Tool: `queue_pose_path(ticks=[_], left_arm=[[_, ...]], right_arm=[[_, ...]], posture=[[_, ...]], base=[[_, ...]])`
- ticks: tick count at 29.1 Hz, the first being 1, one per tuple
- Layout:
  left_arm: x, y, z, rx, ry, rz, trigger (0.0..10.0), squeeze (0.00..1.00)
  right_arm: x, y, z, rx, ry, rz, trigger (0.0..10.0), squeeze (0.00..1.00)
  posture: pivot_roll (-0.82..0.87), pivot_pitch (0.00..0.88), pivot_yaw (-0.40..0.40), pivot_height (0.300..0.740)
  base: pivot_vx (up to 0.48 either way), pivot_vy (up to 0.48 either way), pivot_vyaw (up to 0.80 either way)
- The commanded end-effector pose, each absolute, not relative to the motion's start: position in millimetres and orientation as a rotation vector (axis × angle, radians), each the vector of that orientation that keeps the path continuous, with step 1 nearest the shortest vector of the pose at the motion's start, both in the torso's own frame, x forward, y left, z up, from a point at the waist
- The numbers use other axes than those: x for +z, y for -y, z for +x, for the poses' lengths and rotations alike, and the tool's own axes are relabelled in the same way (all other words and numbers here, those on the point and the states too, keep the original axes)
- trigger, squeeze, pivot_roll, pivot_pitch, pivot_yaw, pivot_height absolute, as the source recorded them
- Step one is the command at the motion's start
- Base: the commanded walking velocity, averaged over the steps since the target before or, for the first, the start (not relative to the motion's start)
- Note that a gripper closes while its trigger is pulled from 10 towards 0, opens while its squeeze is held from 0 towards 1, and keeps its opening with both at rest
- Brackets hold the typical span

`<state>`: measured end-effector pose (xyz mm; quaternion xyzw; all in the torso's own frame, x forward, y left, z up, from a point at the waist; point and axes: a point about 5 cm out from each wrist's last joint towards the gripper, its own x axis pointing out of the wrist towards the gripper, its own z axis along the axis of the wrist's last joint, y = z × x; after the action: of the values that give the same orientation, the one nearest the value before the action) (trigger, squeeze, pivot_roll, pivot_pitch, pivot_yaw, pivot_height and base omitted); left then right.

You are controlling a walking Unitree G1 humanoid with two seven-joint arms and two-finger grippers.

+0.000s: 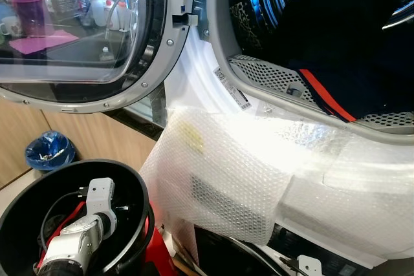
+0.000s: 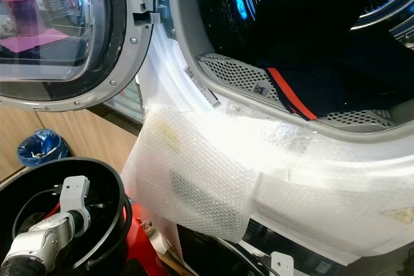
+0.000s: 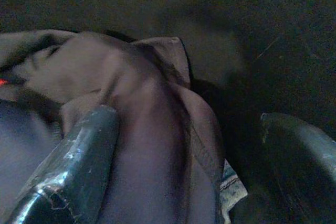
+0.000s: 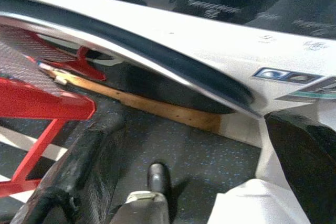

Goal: Clothes washing

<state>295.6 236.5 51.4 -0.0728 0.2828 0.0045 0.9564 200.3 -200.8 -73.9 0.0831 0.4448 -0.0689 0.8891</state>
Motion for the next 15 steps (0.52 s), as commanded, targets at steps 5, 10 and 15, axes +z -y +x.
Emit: queue_pose_path(ticks=[5,10,15], left_arm=[[76.3,-230.0,290.0,0.011,-0.543,-0.063,10.0,0.00],[73.8,-220.0,277.8,-0.005,-0.593,0.010,10.0,0.00],[58.5,-222.4,270.7,0.100,-0.651,-0.042,10.0,0.00]], right_arm=[[-76.9,209.3,192.2,-0.157,-0.961,0.162,10.0,0.00],[-75.3,207.8,195.7,-0.143,-0.955,0.167,10.0,0.00],[-75.8,207.1,195.0,-0.115,-0.971,0.151,10.0,0.00]], posture=[[0.06,0.000,-0.110,0.740],[0.06,0.000,-0.106,0.740],[0.06,0.022,-0.119,0.740]], base=[[0.000,0.000,0.00],[0.000,0.000,0.00],[0.000,0.000,0.00]])
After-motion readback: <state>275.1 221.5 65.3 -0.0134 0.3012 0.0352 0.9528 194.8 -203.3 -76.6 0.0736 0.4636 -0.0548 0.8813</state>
